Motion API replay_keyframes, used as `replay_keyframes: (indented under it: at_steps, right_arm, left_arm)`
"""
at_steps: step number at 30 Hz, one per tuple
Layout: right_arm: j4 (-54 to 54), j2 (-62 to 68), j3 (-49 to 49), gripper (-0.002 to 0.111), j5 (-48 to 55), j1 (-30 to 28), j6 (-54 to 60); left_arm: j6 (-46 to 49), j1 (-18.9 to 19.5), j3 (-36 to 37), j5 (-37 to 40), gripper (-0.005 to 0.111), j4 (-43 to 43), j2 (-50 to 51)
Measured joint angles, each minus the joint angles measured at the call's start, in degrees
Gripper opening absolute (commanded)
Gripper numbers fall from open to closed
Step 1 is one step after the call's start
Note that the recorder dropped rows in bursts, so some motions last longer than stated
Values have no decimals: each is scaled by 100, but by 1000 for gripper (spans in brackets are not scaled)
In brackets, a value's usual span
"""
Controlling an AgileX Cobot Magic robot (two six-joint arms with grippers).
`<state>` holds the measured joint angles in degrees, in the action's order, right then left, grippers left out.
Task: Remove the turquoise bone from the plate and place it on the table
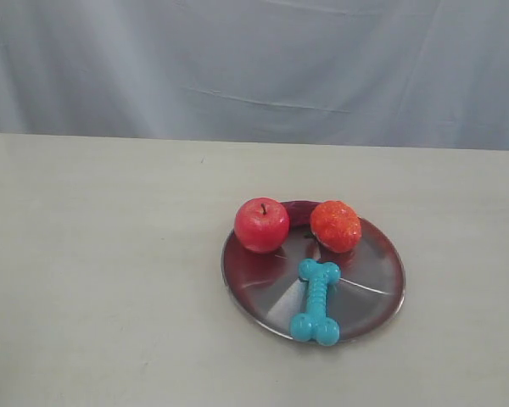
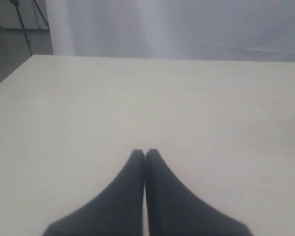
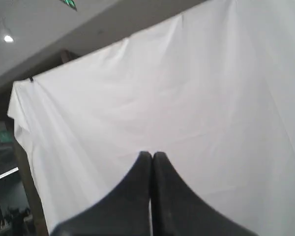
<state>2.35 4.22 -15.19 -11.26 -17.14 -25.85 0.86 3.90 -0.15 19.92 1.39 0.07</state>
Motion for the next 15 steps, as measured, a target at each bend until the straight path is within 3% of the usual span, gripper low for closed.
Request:
replay_keyframes:
  at_steps: [10, 15]
  right_arm:
    - [-110, 2562, -2230, 0, 2202, 0, 502]
    - [316, 4052, -3623, 0, 3969, 0, 1661]
  left_arm:
    - [0, 0, 0, 0, 0, 0, 0]
    - [0, 0, 0, 0, 0, 0, 0]
